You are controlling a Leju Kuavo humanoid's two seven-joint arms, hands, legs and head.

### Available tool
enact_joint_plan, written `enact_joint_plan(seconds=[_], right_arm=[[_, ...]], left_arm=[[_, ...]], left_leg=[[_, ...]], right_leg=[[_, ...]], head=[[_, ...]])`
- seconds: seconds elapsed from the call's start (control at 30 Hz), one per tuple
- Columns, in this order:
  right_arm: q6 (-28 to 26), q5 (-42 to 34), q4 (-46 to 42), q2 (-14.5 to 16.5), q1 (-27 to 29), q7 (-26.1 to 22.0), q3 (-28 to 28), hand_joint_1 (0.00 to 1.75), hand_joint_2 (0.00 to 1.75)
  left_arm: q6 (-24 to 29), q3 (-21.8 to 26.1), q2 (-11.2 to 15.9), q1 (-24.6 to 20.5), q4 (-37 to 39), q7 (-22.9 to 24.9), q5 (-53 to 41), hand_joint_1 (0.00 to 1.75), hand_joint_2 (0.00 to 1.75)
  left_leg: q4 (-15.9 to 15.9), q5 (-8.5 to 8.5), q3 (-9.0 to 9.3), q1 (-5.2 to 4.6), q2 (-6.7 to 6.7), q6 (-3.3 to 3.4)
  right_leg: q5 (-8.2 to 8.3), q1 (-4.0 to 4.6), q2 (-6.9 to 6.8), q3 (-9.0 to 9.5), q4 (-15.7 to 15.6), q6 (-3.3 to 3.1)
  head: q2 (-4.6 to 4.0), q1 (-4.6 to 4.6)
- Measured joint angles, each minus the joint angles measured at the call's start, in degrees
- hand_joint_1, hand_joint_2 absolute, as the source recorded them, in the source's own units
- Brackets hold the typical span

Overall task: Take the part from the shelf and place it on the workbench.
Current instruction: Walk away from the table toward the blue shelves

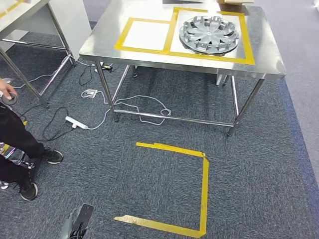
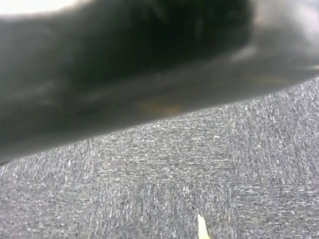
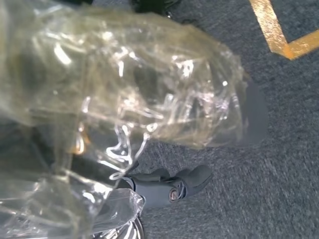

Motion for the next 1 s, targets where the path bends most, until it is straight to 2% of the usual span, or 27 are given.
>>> enact_joint_plan(seconds=[0.07, 0.1, 0.13, 0.17, 0.23, 0.27, 0.3, 0.33, 0.4, 0.43, 0.47, 0.5, 0.57, 0.6, 0.63, 0.67, 0.7, 0.77, 0.8, 0.83, 0.9, 0.97, 1.0], right_arm=[[0.4, 0.8, 0.2, 0.0, -0.1, 0.1, 0.2, 0.00, 0.00], [0.4, 1.1, 0.4, 0.0, -0.1, 0.3, 0.2, 0.00, 0.00], [0.5, 1.3, 0.5, 0.0, -0.1, 0.4, 0.2, 0.00, 0.00], [0.6, 1.6, 0.5, 0.0, 0.0, 0.5, 0.2, 0.00, 0.00], [0.8, 2.1, 0.7, 0.0, -0.1, 0.8, 0.3, 0.00, 0.00], [1.0, 2.3, 0.7, 0.0, -0.1, 1.0, 0.4, 0.00, 0.00], [1.1, 2.6, 0.8, 0.0, -0.2, 1.1, 0.6, 0.00, 0.00], [1.2, 2.9, 0.9, 0.0, -0.2, 1.2, 0.7, 0.00, 0.00], [1.4, 3.4, 1.1, 0.0, 0.0, 1.4, 1.0, 0.00, 0.00], [1.5, 3.7, 1.2, 0.0, 0.2, 1.5, 1.1, 0.00, 0.00], [1.6, 3.9, 1.2, 0.0, 0.2, 1.6, 1.3, 0.00, 0.00], [1.6, 4.1, 1.3, 0.0, 0.2, 1.7, 1.4, 0.00, 0.00], [1.8, 4.6, 1.3, 0.1, 0.2, 1.8, 1.7, 0.00, 0.00], [2.0, 4.8, 1.4, 0.1, 0.2, 1.9, 1.8, 0.00, 0.00], [2.1, 5.0, 1.4, 0.1, 0.3, 1.9, 1.9, 0.00, 0.00], [2.2, 5.2, 1.4, 0.1, 0.4, 1.9, 2.0, 0.00, 0.00], [2.3, 5.3, 1.4, 0.1, 0.4, 1.9, 2.1, 0.00, 0.00], [2.3, 5.5, 1.4, 0.1, 0.3, 1.9, 2.2, 0.00, 0.00], [2.3, 5.6, 1.4, 0.1, 0.3, 1.9, 2.3, 0.00, 0.00], [2.3, 5.7, 1.4, 0.2, 0.3, 1.9, 2.4, 0.00, 0.00], [2.3, 5.9, 1.5, 0.2, 0.5, 1.9, 2.6, 0.00, 0.00], [2.3, 6.0, 1.5, 0.2, 0.7, 1.9, 2.7, 0.00, 0.00], [2.3, 6.1, 1.6, 0.2, 0.6, 1.9, 2.8, 0.00, 0.00]], left_arm=[[-0.1, 0.1, 0.0, 0.1, 0.0, 0.1, 0.0, 0.00, 0.00], [-0.1, 0.1, 0.0, 0.2, 0.0, 0.1, 0.0, 0.00, 0.00], [-0.1, 0.1, 0.0, 0.2, 0.0, 0.2, 0.0, 0.00, 0.00], [-0.2, 0.1, 0.0, 0.2, 0.0, 0.3, 0.0, 0.00, 0.00], [-0.4, 0.1, 0.0, 0.2, 0.0, 0.6, -0.1, 0.00, 0.00], [-0.5, 0.2, 0.0, 0.2, 0.0, 0.6, -0.1, 0.00, 0.00], [-0.6, 0.2, -0.1, 0.2, 0.0, 0.7, -0.1, 0.00, 0.00], [-0.7, 0.2, -0.1, 0.2, 0.0, 0.7, -0.1, 0.00, 0.00], [-0.8, 0.2, -0.1, 0.2, 0.0, 0.7, -0.2, 0.00, 0.00], [-0.8, 0.2, -0.1, 0.2, 0.0, 0.7, -0.2, 0.00, 0.00], [-0.8, 0.2, -0.1, 0.2, 0.0, 0.7, -0.2, 0.00, 0.00], [-0.8, 0.2, 0.0, 0.3, 0.0, 0.7, -0.2, 0.00, 0.00], [-0.8, 0.2, 0.0, 0.4, 0.0, 0.6, -0.2, 0.00, 0.00], [-0.8, 0.2, 0.1, 0.4, 0.0, 0.6, -0.2, 0.00, 0.00], [-0.8, 0.2, 0.1, 0.4, 0.1, 0.6, -0.2, 0.00, 0.00], [-0.8, 0.2, 0.1, 0.5, 0.1, 0.6, -0.2, 0.00, 0.00], [-0.8, 0.2, 0.1, 0.5, 0.1, 0.6, -0.2, 0.00, 0.00], [-0.8, 0.2, 0.2, 0.5, 0.1, 0.6, -0.2, 0.00, 0.00], [-0.9, 0.2, 0.2, 0.4, 0.1, 0.6, -0.2, 0.00, 0.00], [-0.9, 0.2, 0.3, 0.4, 0.1, 0.6, -0.2, 0.00, 0.00], [-1.0, 0.3, 0.2, 0.4, 0.1, 0.6, -0.2, 0.00, 0.00], [-1.0, 0.3, 0.1, 0.4, 0.2, 0.6, -0.2, 0.00, 0.00], [-1.1, 0.4, 0.1, 0.4, 0.2, 0.6, -0.1, 0.00, 0.00]], left_leg=[[0.0, 0.08, -0.20, -0.10, 0.80, 0.17], [0.1, 0.11, -0.24, -0.16, 1.21, 0.20], [0.1, 0.13, -0.26, -0.19, 1.60, 0.21], [0.2, 0.13, -0.23, -0.21, 1.96, 0.19], [0.3, 0.15, -0.15, -0.35, 2.62, 0.02], [0.4, 0.16, -0.18, -0.50, 2.89, -0.19], [0.4, 0.22, -0.27, -0.65, 3.18, -0.47], [0.5, 0.32, -0.36, -0.77, 3.49, -0.78], [0.6, 0.36, -0.50, -0.74, 3.96, -1.40], [1.1, -0.19, -0.66, -0.66, 3.61, -1.74], [2.5, -1.43, -1.17, -0.54, 2.92, -2.08], [5.1, -3.34, -2.18, -0.40, 2.05, -2.40], [13.0, -7.52, -5.23, -0.21, 0.92, -2.78], [16.1, -8.59, -6.41, -0.17, 0.77, -2.86], [17.3, -8.49, -6.73, -0.15, 0.72, -2.87], [16.1, -7.22, -5.95, -0.13, 0.64, -2.80], [12.9, -5.22, -4.25, -0.11, 0.39, -2.65], [5.2, -2.00, -0.51, 0.04, -1.24, -2.22], [2.8, -1.41, 0.52, 0.07, -1.99, -2.03], [1.6, -1.39, 0.87, 0.07, -2.51, -1.86], [1.1, -1.34, 0.65, 0.07, -2.08, -1.40], [0.7, -0.89, 0.58, 0.24, -1.21, -0.68], [0.5, -0.70, 0.51, 0.33, -0.68, -0.37]], right_leg=[[-3.45, -0.23, -0.57, -3.61, 7.9, 0.53], [-4.00, -0.30, -0.63, -4.68, 10.4, 0.69], [-3.39, -0.33, -0.69, -4.70, 10.6, 0.76], [-1.79, -0.35, -0.86, -3.58, 8.5, 0.74], [2.08, -0.24, -2.24, 0.62, 0.3, 0.41], [3.20, -0.10, -3.06, 2.35, -3.2, 0.08], [3.69, 0.04, -3.68, 3.33, -5.3, -0.25], [3.67, 0.19, -3.93, 3.45, -6.1, -0.56], [4.04, 0.14, -3.27, 3.18, -6.3, -1.28], [4.30, 0.04, -2.93, 3.12, -6.4, -1.67], [4.60, -0.09, -2.60, 3.17, -6.5, -2.11], [4.88, -0.19, -2.23, 3.18, -6.6, -2.48], [5.23, -0.13, -1.37, 2.74, -6.5, -2.82], [5.32, -0.10, -0.88, 2.58, -6.4, -2.84], [5.39, -0.09, -0.37, 2.46, -6.3, -2.81], [5.43, -0.09, 0.17, 2.41, -6.2, -2.76], [5.45, -0.09, 0.72, 2.38, -6.1, -2.70], [5.46, -0.01, 1.77, 2.13, -5.7, -2.38], [5.51, 0.02, 2.21, 1.76, -5.4, -2.09], [5.62, 0.02, 2.59, 1.34, -5.2, -1.73], [5.90, -0.12, 3.28, 0.53, -5.2, -0.97], [4.87, -0.14, 2.51, -0.53, -3.8, -0.39], [3.37, -0.14, 1.62, -1.73, -1.4, -0.16]], head=[[0.00, 0.09], [0.00, 0.07], [0.00, 0.10], [0.01, 0.09], [0.00, 0.10], [0.01, 0.09], [0.00, 0.04], [0.01, 0.02], [0.00, -0.01], [0.00, -0.04], [-0.01, -0.13], [-0.01, -0.20], [-0.01, -0.30], [-0.01, -0.29], [-0.01, -0.30], [-0.01, -0.29], [-0.01, -0.29], [0.00, -0.26], [0.01, -0.27], [0.01, -0.24], [0.00, -0.26], [-0.01, -0.04], [0.00, 0.17]])
